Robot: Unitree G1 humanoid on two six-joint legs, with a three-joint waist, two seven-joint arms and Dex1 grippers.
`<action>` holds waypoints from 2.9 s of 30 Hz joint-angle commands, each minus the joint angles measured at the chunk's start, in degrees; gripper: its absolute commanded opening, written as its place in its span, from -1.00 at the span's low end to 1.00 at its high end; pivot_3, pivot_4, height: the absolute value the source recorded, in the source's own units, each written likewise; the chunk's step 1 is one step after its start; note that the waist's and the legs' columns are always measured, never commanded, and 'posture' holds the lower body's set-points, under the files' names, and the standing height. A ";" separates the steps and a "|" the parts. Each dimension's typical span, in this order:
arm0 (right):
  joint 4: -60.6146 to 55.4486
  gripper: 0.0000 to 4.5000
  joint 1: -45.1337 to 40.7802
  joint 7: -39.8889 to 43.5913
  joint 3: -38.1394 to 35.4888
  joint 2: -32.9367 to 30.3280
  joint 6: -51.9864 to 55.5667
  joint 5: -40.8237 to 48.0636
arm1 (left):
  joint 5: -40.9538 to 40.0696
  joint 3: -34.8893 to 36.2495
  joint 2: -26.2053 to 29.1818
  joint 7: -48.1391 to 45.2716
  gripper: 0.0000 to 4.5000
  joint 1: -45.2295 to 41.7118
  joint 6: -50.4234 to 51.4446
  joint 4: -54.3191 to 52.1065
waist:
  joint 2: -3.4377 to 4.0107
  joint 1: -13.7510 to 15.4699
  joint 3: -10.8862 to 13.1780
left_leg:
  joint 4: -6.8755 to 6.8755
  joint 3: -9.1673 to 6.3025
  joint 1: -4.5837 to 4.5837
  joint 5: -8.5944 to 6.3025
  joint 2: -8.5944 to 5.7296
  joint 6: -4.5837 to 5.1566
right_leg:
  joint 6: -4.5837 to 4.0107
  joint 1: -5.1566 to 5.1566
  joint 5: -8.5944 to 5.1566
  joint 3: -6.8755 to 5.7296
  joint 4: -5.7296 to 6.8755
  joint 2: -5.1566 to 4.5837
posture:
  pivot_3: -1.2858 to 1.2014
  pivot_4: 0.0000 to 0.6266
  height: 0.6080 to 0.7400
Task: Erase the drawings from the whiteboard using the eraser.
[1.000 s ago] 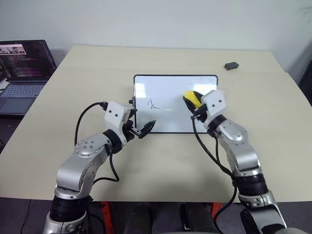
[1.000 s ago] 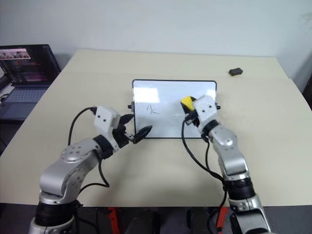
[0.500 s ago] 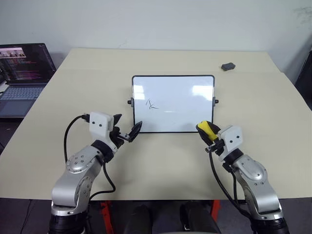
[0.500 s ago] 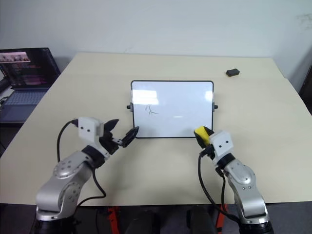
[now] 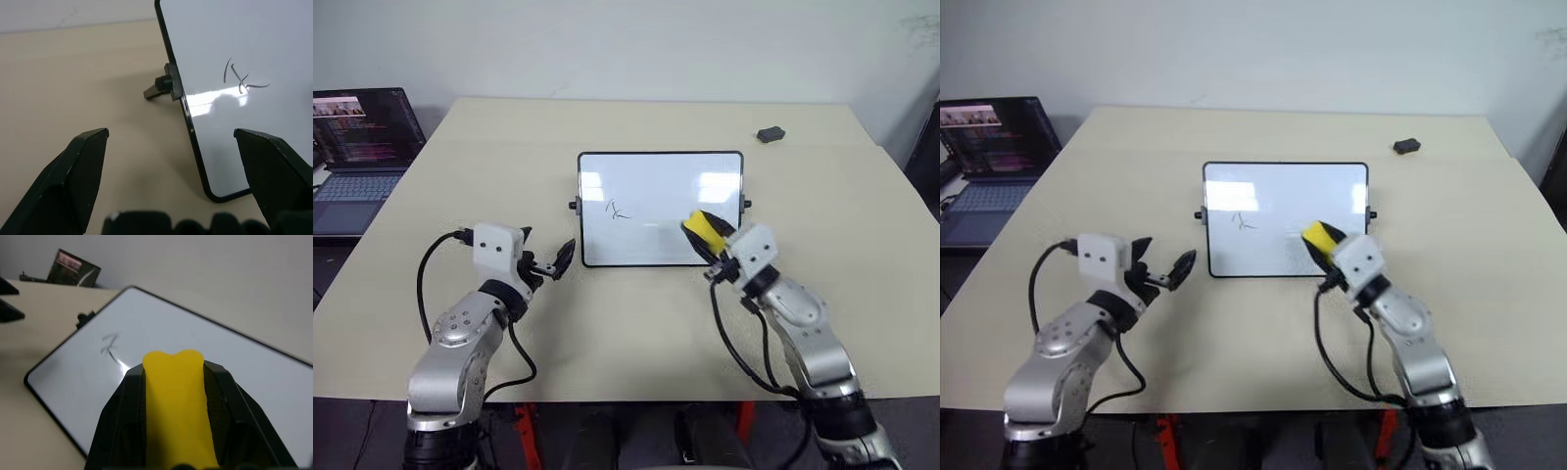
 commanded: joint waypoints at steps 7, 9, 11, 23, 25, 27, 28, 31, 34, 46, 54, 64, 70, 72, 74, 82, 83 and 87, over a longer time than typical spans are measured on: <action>18.87 -0.45 -16.48 -0.71 3.74 5.36 -6.61 -4.12 | -9.16 1.68 7.74 -8.37 1.00 -6.21 11.85 -1.92 | 0.00 0.10 0.01 | 0.03 0.00 -0.04 0.00 -0.01 0.00 | -0.02 -0.02 0.01 -0.01 -0.04 -0.04 | 0.03 -0.52 1.00; 22.87 -0.45 -19.44 -0.63 3.99 5.88 -8.06 -4.71 | -10.49 1.65 10.47 -11.16 1.00 -7.40 13.15 -1.00 | 0.00 0.08 0.00 | 0.01 -0.03 -0.02 0.00 -0.01 0.00 | -0.03 -0.02 0.00 -0.04 -0.02 -0.04 | 0.03 -0.52 1.00; 27.46 -0.45 -23.19 -0.72 4.16 6.69 -9.62 -5.23 | -10.74 0.88 13.95 -14.99 1.00 -9.17 13.00 1.36 | 0.01 -0.01 0.01 | 0.00 -0.03 -0.03 0.00 0.00 -0.01 | -0.03 -0.03 0.00 -0.04 -0.01 -0.03 | 0.03 -0.52 1.00; 51.33 -0.45 -36.27 -6.47 5.31 12.39 -17.36 -10.63 | -6.47 -4.03 16.77 -19.82 1.00 -15.58 8.40 10.67 | 0.02 -0.20 0.02 | -0.02 0.04 -0.06 0.00 0.00 -0.01 | -0.06 -0.13 0.01 0.02 0.00 -0.03 | 0.03 -0.52 1.00; 56.78 -0.45 -38.06 -8.03 5.31 13.28 -17.72 -11.54 | -6.09 -4.47 16.64 -19.90 1.00 -15.88 8.16 11.11 | 0.02 -0.39 0.02 | -0.02 0.05 -0.06 0.00 0.01 -0.01 | -0.06 -0.14 0.01 0.02 0.01 -0.03 | 0.03 -0.52 1.00; 60.74 -0.45 -38.83 -8.31 5.41 13.80 -17.47 -12.13 | -5.86 -4.93 16.74 -20.27 1.00 -16.00 7.95 11.19 | 0.02 -0.50 0.02 | -0.02 0.04 -0.06 0.00 0.01 -0.01 | -0.07 -0.14 0.01 0.01 0.01 -0.03 | 0.03 -0.52 1.00; 61.95 -0.45 -38.67 -7.48 5.85 13.84 -16.82 -12.53 | -5.73 -5.13 16.84 -20.43 1.00 -16.01 7.83 11.17 | 0.02 -0.49 0.02 | -0.02 0.04 -0.06 0.00 0.01 -0.01 | -0.07 -0.14 0.01 0.02 0.01 -0.04 | 0.03 -0.52 1.00; 63.56 -0.45 -37.01 -5.00 6.96 13.58 -15.34 -13.42 | -5.59 -5.24 16.99 -20.72 1.00 -16.00 7.65 11.10 | 0.01 -0.63 0.01 | -0.01 0.07 -0.03 0.00 0.00 -0.01 | -0.06 -0.11 0.01 0.04 0.02 -0.05 | 0.03 -0.52 1.00; 64.49 -0.45 -34.29 -2.60 7.63 12.88 -13.12 -13.86 | -5.62 -4.98 16.80 -20.64 1.00 -15.95 7.74 10.88 | 0.02 -0.70 -0.02 | 0.00 0.04 0.09 0.00 0.01 -0.01 | -0.09 -0.04 0.03 0.01 0.10 -0.04 | 0.03 -0.52 1.00; 56.44 -0.45 -28.96 1.72 11.53 8.85 -14.04 -16.79 | -3.94 -4.65 16.48 -18.22 1.00 -13.99 7.72 12.86 | 0.08 -0.70 -0.10 | -0.04 -0.03 2.02 0.05 0.00 0.09 | 0.02 1.88 -0.12 0.01 -0.01 -0.01 | 0.03 -0.52 1.00; 42.56 -0.45 -32.99 -0.59 6.18 8.28 -21.08 -11.94 | -3.21 -4.61 16.33 -18.08 1.00 -10.35 7.24 12.48 | 0.09 -0.86 -0.03 | -0.02 -0.04 0.67 0.05 0.02 0.06 | -0.16 0.55 0.09 0.00 0.08 -0.01 | 0.03 -0.52 1.00; 58.55 -0.45 -38.36 -6.21 5.30 9.40 -20.48 -14.21 | -3.06 -5.76 16.93 -21.07 1.00 -8.27 6.78 10.39 | 0.06 -1.33 -0.06 | 0.00 0.11 -0.98 0.14 0.03 -0.15 | -0.18 -0.99 0.11 0.02 0.01 -0.09 | 0.03 -0.52 1.00; 63.00 -0.45 -32.24 -1.22 9.42 8.32 -22.16 -16.57 | -4.16 -5.72 16.67 -21.56 1.00 -9.98 7.55 8.20 | 0.01 -1.34 -0.09 | 0.02 0.06 -0.60 0.10 0.04 -0.03 | -0.22 -0.66 0.13 -0.02 0.14 -0.06 | 0.03 -0.52 1.00; 62.67 -0.45 -30.67 1.52 11.10 7.87 -21.88 -17.54 | -4.12 -6.12 16.71 -21.68 1.00 -10.66 7.64 8.02 | 0.01 -1.36 -0.10 | 0.00 0.05 -0.10 0.09 0.03 -0.02 | -0.21 -0.19 0.13 -0.02 0.09 -0.06 | 0.03 -0.52 1.00; 61.99 -0.45 -29.55 3.60 12.00 7.82 -19.82 -17.66 | -3.97 -6.50 16.55 -21.70 1.00 -11.38 7.62 8.32 | 0.03 -1.38 -0.09 | -0.03 0.06 0.40 0.07 0.02 0.00 | -0.21 0.30 0.12 -0.02 0.06 -0.05 | 0.03 -0.52 1.00; 56.45 -0.45 -27.57 7.51 10.88 7.36 -18.46 -14.56 | -3.40 -7.28 16.32 -22.18 1.00 -12.60 6.95 9.49 | 0.06 -1.32 -0.06 | -0.03 -0.06 1.58 0.14 0.04 0.06 | -0.22 1.47 0.09 -0.04 0.03 0.03 | 0.03 -0.52 1.00; 54.51 -0.45 -27.29 7.46 10.00 7.47 -20.52 -13.28 | -3.34 -7.22 16.28 -22.10 1.00 -12.51 6.81 9.62 | 0.07 -1.32 -0.06 | -0.03 -0.06 1.57 0.14 0.04 0.06 | -0.22 1.47 0.09 -0.03 0.03 0.03 | 0.03 -0.52 1.00; 44.49 -0.45 -24.96 7.74 7.03 7.92 -27.51 -7.92 | -2.89 -6.10 15.99 -20.97 1.00 -11.53 6.03 10.29 | 0.08 -1.22 -0.03 | -0.04 -0.07 1.03 0.12 0.02 0.04 | -0.19 0.98 0.12 -0.04 0.03 0.00 | 0.03 -0.52 1.00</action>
